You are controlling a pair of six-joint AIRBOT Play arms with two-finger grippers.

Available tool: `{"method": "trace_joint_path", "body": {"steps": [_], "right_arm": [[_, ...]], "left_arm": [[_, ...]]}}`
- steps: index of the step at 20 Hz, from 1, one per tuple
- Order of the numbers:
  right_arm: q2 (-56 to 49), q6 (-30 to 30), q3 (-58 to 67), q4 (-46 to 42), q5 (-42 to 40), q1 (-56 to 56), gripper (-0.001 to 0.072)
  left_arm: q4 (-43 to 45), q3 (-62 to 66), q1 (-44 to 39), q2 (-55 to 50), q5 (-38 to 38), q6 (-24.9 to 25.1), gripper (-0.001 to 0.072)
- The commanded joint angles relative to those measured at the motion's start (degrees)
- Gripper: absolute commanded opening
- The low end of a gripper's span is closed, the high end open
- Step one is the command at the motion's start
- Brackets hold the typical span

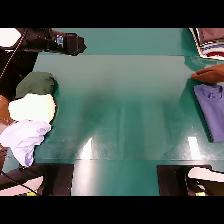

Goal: Fold the shirts.

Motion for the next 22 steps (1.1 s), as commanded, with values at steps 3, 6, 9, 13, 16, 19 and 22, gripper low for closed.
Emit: {"method": "trace_joint_path", "body": {"steps": [3,6,9,13,16,19,22], "right_arm": [[3.91,-0.02,3.52,-0.44,4.72,-2.97,0.0019],[5.49,0.0,3.48,-0.46,10.49,-7.1,0.0019],[8.02,0.35,-1.97,-0.63,12.98,-10.71,0.0019],[13.33,0.33,-15.13,-12.26,13.25,-13.27,0.0019],[17.46,0.42,-23.82,-21.46,13.44,-15.37,0.002],[20.09,0.68,-29.62,-25.31,14.93,-18.86,0.0212],[21.79,0.76,-31.19,-24.7,14.49,-22.36,0.0694]], "left_arm": [[0.28,-0.02,-0.07,0.04,0.11,0.15,0.0026],[0.28,-0.02,-0.07,0.04,-0.07,0.17,0.0026],[0.31,-0.02,-0.07,0.04,-0.33,0.52,0.0026],[0.5,-0.02,-0.07,0.04,-0.33,0.63,0.0027],[0.85,-0.02,-0.07,0.04,-0.31,0.63,0.0027],[1.73,-0.02,-0.07,0.04,-0.63,0.63,0.0027],[1.75,-0.02,-0.07,0.04,-1.27,0.63,0.0027]]}}
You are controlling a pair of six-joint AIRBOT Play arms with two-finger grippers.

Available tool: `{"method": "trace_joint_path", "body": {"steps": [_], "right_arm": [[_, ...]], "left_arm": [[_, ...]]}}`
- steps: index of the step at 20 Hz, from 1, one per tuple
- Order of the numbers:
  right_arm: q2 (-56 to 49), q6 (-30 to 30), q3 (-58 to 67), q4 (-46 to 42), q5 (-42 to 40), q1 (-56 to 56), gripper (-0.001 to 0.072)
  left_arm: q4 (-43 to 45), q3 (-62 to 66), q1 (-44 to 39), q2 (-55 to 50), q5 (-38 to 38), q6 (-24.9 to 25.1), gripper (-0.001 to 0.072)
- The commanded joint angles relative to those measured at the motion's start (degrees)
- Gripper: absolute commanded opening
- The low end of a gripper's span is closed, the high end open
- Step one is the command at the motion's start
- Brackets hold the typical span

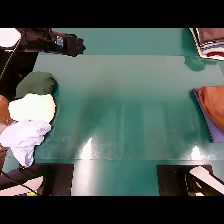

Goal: Fold the shirts.

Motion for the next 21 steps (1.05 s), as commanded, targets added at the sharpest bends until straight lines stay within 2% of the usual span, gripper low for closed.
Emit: {"method": "trace_joint_path", "body": {"steps": [1,4,7,11,12,14,15,16,21], "right_arm": [[2.69,0.31,-2.6,0.15,-0.44,-3.28,0.0693],[4.5,0.26,-0.44,9.79,-2.82,1.09,0.0692],[4.79,0.31,2.71,17.9,-3.19,13.46,0.0692],[4.79,0.26,4.76,17.77,-6.8,34.64,0.0683],[4.81,0.26,4.92,17.79,-8.39,39.76,0.0579],[4.81,0.26,4.92,17.75,-11.39,48.48,0.0298],[4.79,0.26,4.92,17.77,-12.31,52.19,0.0098],[4.79,-0.13,4.92,17.66,-12.94,55.06,0.002],[4.79,-1.16,4.9,17.66,-14.56,61.2,0.002]], "left_arm": [[0.31,-0.02,0.0,0.04,-0.59,0.02,0.0027],[0.31,-0.02,0.0,0.04,-0.57,0.0,0.0027],[0.42,0.0,0.0,0.04,-0.59,0.0,0.0027],[-0.07,0.0,0.0,0.04,-0.04,-0.07,0.0027],[-0.07,0.0,0.0,0.04,0.5,-0.07,0.0027],[-0.09,0.0,0.0,0.04,1.79,-0.07,0.0027],[-0.09,0.0,0.0,0.04,2.27,-0.07,0.0027],[-0.09,0.0,0.0,0.04,2.6,-0.07,0.0027],[-0.09,0.0,0.0,0.04,2.6,-0.07,0.0027]]}}
